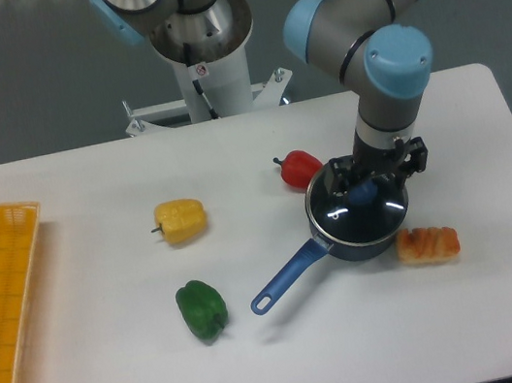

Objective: Open the lid
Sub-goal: 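Lower the open gripper around the blue lid knob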

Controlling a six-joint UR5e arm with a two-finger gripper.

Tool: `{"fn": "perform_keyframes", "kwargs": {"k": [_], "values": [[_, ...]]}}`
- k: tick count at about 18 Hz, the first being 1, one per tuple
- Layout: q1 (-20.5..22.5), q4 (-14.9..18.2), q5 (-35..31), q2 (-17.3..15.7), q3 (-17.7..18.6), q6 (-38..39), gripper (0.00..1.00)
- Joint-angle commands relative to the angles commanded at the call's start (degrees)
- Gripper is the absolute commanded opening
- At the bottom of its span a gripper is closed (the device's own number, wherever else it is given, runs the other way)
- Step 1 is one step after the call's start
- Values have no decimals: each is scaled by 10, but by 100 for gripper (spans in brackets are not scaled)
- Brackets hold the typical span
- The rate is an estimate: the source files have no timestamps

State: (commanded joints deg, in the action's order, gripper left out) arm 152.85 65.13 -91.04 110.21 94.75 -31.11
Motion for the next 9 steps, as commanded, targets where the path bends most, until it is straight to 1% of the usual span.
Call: {"fn": "perform_keyframes", "kwargs": {"k": [3, 5, 9], "values": [[-7, 2, -5, 4, 1, 1, 100], [-6, 1, -6, 3, 7, -1, 100], [-2, 5, -5, -2, 8, -7, 100]]}}
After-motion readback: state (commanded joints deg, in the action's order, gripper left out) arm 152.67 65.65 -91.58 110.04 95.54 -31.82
